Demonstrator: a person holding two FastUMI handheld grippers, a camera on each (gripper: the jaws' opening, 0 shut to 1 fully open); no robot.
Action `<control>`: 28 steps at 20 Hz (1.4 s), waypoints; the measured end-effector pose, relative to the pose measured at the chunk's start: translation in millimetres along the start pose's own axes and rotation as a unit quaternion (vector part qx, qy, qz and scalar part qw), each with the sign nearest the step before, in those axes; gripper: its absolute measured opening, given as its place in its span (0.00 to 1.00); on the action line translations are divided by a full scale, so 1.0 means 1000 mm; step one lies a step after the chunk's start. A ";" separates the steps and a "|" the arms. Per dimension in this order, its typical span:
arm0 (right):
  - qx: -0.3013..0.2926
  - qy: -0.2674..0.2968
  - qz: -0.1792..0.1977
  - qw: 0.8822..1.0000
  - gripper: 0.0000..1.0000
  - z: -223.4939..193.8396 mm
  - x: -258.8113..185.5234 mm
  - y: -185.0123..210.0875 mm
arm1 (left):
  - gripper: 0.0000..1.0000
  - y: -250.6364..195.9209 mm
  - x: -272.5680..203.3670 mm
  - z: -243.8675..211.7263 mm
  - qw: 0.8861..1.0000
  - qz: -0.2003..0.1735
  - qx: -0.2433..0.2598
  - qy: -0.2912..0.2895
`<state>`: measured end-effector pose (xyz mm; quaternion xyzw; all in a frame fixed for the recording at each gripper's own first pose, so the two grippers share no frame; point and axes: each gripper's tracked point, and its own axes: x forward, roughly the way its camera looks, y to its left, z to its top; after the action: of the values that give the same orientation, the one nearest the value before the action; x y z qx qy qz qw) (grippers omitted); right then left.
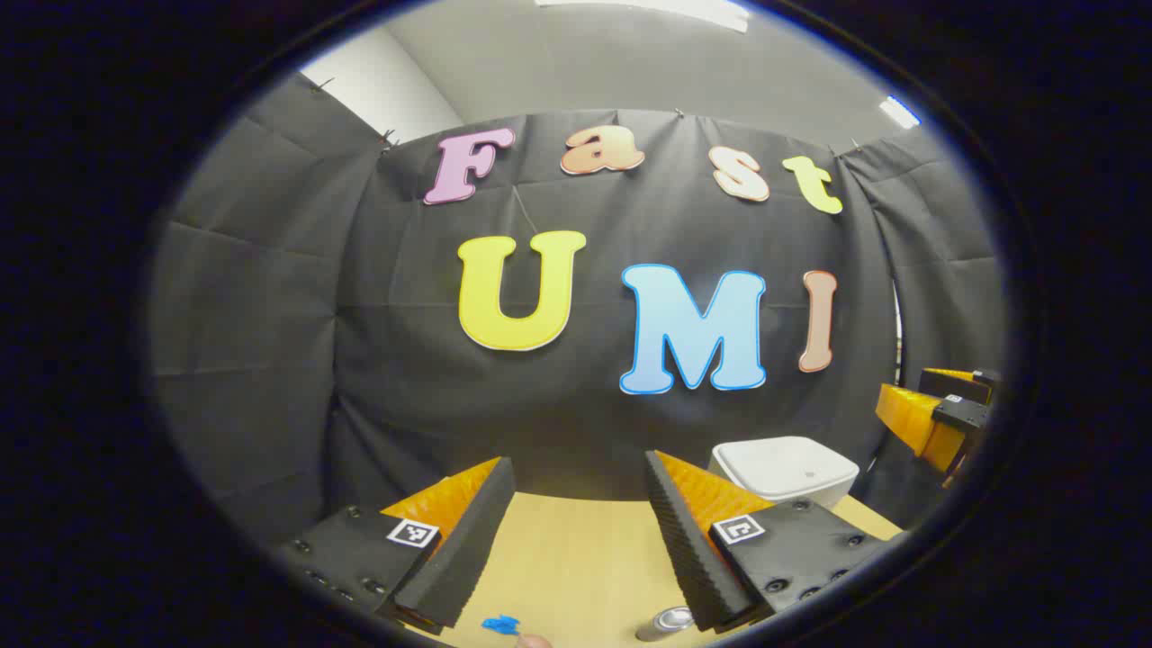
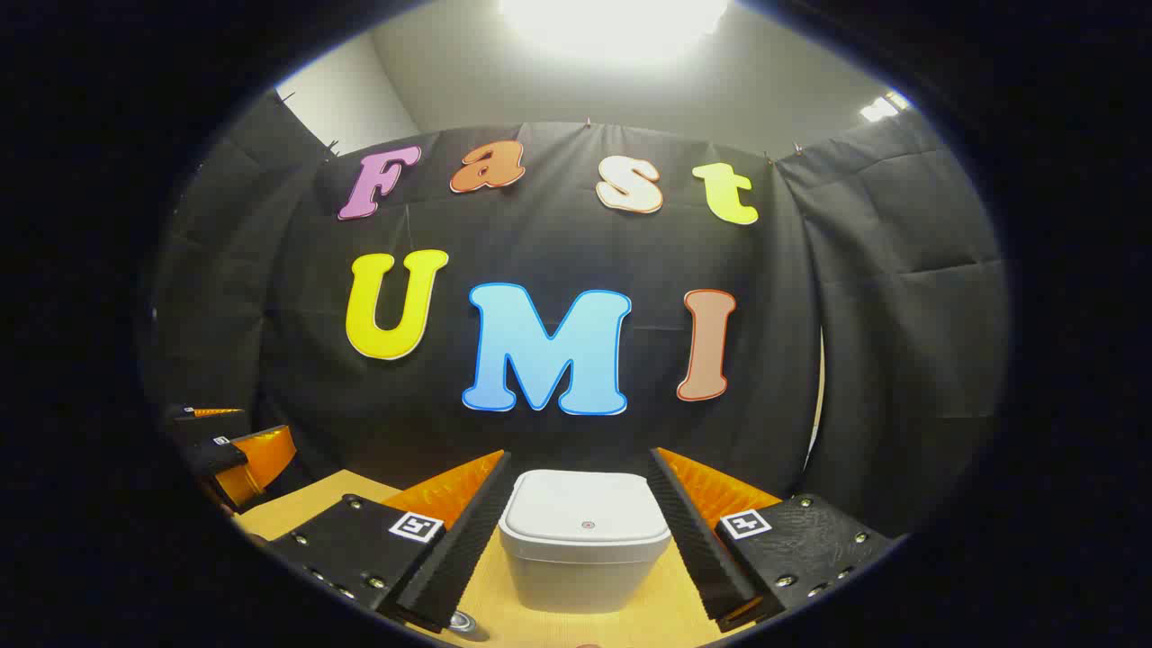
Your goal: Press the lid of the desktop garbage bin to open it, pick up the crumpled paper on the desktop and throw it into the bin, then pick up the pop can on the desktop and drop it into the bin, and finally close the garbage bin lid.
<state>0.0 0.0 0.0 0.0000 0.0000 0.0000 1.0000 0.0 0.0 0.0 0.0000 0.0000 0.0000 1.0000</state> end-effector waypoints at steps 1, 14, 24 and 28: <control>0.003 0.002 0.003 1.000 0.93 -0.001 0.000 0.000 | 0.95 -0.002 0.000 0.000 1.000 -0.001 0.001 0.000; 0.004 0.015 0.033 0.999 0.96 -0.009 0.016 0.004 | 0.94 -0.022 0.013 0.014 1.000 0.003 0.002 -0.008; 0.015 0.024 0.040 0.999 0.82 -0.016 0.022 -0.004 | 0.94 -0.034 0.014 0.015 1.000 -0.001 0.006 -0.004; 0.023 0.030 0.041 0.998 0.55 -0.020 0.025 -0.006 | 0.94 -0.038 0.015 0.013 1.000 -0.006 0.005 -0.001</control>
<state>25.4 -5.8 -20.1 0.0230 0.0302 0.0411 0.9984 15.2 -38.2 12.8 0.0051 -0.0011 -0.0057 1.0000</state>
